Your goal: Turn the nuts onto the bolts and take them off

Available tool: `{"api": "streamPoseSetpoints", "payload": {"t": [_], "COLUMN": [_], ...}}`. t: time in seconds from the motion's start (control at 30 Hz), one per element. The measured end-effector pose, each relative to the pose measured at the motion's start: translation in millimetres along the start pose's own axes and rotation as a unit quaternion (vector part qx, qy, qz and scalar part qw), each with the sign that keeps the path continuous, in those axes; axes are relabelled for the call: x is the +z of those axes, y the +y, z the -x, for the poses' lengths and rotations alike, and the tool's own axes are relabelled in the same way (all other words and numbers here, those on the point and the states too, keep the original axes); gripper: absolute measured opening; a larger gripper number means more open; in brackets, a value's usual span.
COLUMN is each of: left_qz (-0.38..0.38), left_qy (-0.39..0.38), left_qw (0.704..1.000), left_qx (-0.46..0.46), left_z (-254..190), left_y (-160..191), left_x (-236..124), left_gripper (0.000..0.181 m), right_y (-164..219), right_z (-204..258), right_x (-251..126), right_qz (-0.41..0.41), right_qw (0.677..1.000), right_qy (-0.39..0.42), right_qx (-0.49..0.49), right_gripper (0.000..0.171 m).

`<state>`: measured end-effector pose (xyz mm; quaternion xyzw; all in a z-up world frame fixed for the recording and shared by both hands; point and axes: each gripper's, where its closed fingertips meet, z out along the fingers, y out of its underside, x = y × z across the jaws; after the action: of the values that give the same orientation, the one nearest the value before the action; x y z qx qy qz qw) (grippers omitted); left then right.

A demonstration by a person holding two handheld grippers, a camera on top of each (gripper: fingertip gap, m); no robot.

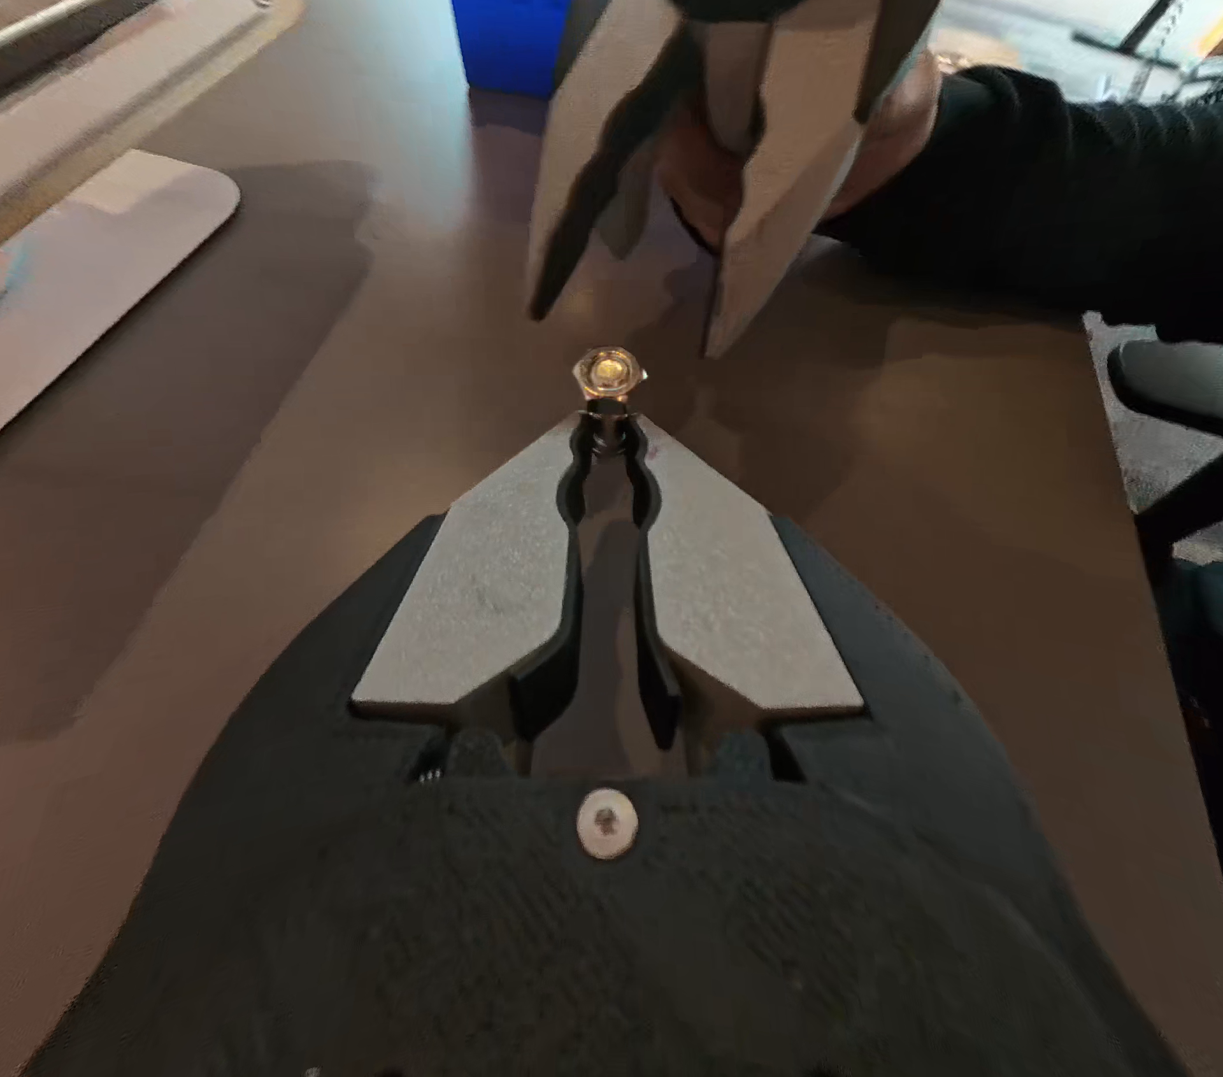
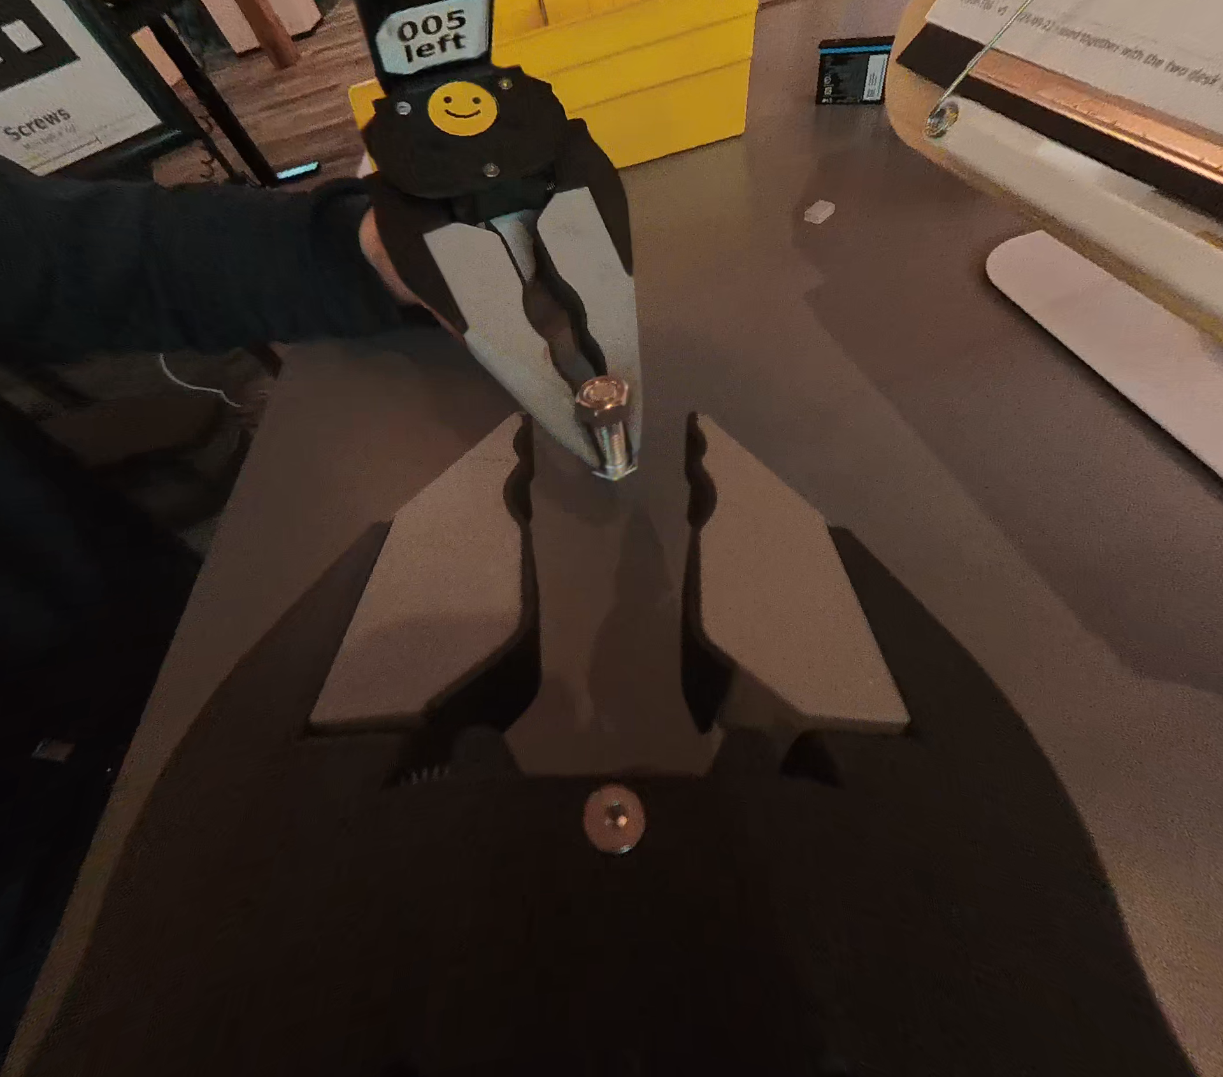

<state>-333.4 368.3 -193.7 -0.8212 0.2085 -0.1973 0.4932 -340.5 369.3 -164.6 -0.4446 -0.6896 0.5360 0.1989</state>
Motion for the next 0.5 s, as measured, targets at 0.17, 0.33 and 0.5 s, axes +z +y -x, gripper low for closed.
{"api": "streamPoseSetpoints", "payload": {"t": [0.17, 0.33, 0.5], "left_qz": [0.01, -0.02, -0.039], "left_qy": [0.001, -0.004, -0.005], "left_qw": [1.0, 1.0, 0.999], "left_qx": [0.025, -0.001, -0.017], "left_z": [-11, -3, 2], "left_y": [0, -7, -11], "left_x": [6, 0, -6], "left_gripper": [0.007, 0.007, 0.008], "right_y": [12, 4, -3], "right_z": [18, 9, 4], "right_x": [14, 11, 9], "right_qz": [0.028, 0.007, -0.01], "right_qw": [0.999, 1.0, 0.999], "right_qy": [-0.041, -0.017, -0.008], "right_qx": [-0.011, 0.007, 0.034], "right_gripper": [0.027, 0.016, 0.016]}}
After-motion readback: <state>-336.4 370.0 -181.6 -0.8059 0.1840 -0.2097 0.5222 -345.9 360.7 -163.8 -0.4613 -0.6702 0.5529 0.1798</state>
